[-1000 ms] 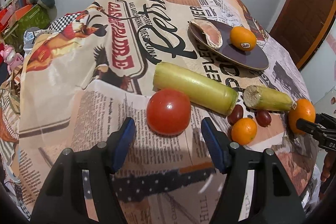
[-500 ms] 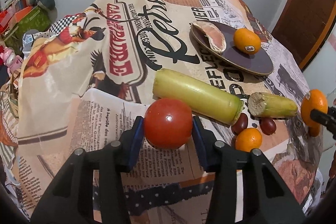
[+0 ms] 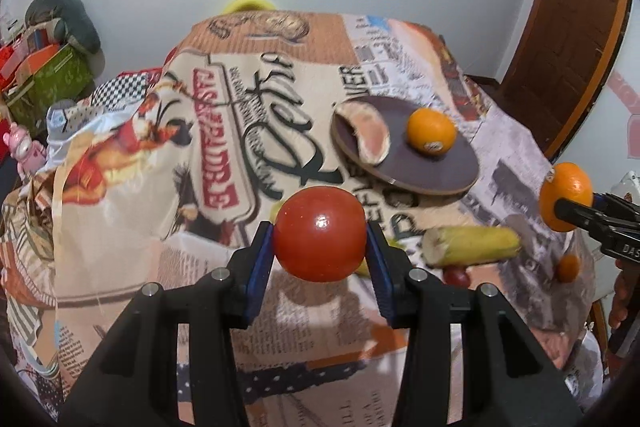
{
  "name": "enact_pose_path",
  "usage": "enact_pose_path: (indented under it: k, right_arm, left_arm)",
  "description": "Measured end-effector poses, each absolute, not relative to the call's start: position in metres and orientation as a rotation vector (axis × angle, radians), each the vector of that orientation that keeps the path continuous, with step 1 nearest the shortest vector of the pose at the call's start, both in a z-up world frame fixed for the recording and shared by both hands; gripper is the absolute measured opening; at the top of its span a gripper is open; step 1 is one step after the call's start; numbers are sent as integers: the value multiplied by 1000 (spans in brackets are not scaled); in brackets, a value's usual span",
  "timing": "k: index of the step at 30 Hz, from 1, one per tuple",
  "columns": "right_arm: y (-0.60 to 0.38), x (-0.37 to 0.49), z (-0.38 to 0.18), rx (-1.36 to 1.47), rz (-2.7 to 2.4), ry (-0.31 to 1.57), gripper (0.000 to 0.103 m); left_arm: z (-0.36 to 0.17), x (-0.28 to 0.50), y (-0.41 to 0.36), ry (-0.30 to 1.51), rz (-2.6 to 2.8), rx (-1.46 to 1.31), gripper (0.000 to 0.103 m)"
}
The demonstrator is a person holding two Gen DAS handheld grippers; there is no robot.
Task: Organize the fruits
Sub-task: 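Place the tomato and orange onto the plate, opening both tools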
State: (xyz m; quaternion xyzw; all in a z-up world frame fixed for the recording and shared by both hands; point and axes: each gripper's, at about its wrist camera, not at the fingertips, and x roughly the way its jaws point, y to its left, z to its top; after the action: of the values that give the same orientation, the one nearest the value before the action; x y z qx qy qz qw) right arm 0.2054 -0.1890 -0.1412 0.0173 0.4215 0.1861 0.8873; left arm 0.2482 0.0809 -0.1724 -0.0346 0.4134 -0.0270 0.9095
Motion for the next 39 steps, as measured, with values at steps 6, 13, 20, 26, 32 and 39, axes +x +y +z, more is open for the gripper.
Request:
enact_pose_path:
  k: [6, 13, 20, 26, 32, 39]
  right_arm:
    - [-188, 218, -130, 30, 396, 833, 63]
    - [-185, 241, -124, 31, 408, 800, 63]
    - [-179, 266, -132, 37, 425, 794, 63]
    - [-164, 282, -154, 34, 474, 842, 63]
    - [-144, 294, -171, 14, 522, 876, 63]
    - [-142, 309, -176, -25, 491, 869, 63]
  left_arm:
    - [-152, 265, 63, 811, -80, -36, 45]
    - [-140, 290, 43, 779, -119, -24, 45]
    - [-151, 317, 19, 800, -162, -14, 45]
    - [-168, 336, 14, 826, -148, -35, 45]
    - [-180, 348, 18, 853, -152, -57, 45]
    - [-190, 356, 16, 871, -159, -56, 45]
